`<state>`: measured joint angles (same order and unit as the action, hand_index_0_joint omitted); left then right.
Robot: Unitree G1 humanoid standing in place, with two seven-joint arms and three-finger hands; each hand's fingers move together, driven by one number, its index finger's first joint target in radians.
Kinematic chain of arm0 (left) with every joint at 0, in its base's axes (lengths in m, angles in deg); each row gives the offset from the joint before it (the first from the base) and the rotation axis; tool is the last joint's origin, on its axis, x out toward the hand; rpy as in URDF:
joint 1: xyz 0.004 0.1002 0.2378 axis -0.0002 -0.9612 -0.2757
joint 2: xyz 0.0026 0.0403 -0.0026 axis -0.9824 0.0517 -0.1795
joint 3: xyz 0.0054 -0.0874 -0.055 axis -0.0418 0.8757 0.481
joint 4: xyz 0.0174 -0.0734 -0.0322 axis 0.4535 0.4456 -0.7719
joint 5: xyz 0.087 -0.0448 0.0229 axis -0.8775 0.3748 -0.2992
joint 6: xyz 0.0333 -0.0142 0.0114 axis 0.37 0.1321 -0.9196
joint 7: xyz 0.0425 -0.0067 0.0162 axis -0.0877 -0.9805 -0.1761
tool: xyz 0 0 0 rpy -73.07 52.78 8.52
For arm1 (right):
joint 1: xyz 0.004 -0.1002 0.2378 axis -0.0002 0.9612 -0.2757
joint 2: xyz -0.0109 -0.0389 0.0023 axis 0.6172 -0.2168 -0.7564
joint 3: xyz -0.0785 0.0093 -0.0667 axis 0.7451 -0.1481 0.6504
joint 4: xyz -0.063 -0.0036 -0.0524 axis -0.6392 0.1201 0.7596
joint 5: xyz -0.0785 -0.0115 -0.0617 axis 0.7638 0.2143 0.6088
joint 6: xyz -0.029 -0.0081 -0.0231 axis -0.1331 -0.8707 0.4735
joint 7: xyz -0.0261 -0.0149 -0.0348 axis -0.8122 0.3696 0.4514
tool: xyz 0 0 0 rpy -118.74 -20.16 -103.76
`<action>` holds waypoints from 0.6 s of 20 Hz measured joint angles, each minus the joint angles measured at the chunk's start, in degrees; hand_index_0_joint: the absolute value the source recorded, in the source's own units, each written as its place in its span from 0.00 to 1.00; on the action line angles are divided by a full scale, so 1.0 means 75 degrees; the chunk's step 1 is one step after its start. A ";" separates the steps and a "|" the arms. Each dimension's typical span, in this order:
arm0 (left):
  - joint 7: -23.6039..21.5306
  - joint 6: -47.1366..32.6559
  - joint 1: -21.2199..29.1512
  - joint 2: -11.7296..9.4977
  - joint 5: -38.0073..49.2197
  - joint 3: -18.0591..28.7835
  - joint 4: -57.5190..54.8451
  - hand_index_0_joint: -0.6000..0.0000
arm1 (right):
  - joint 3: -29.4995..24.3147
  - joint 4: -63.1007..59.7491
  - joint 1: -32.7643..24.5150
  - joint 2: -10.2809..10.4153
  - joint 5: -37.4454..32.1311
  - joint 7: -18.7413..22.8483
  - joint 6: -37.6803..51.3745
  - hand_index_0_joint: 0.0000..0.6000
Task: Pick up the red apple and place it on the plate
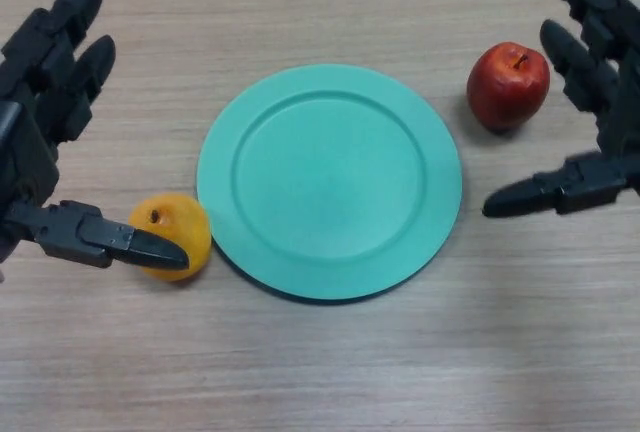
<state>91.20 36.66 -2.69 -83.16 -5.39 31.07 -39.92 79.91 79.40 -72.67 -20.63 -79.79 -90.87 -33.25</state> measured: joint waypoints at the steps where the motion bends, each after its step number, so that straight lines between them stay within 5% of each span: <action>1: 0.0000 0.0112 0.0011 -0.0002 0.0000 -0.0005 -0.0097 1.00 | 0.0058 -0.0555 -0.0255 -0.0001 0.0135 0.0052 0.0315 0.00; 8: 0.0000 0.0499 0.0136 -0.0084 0.0270 0.0264 -0.0513 1.00 | 0.0412 -0.5339 -0.1955 0.0012 0.1632 0.0054 0.3095 0.00; 12: -0.0001 0.0418 -0.0067 -0.0066 0.0257 0.0464 -0.0634 1.00 | 0.0392 -0.7744 -0.2943 0.0019 0.2117 0.0510 0.4476 0.00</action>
<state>91.19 39.79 -3.19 -83.66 -3.46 34.55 -44.67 82.85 21.31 -94.74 -20.49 -63.91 -87.04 0.32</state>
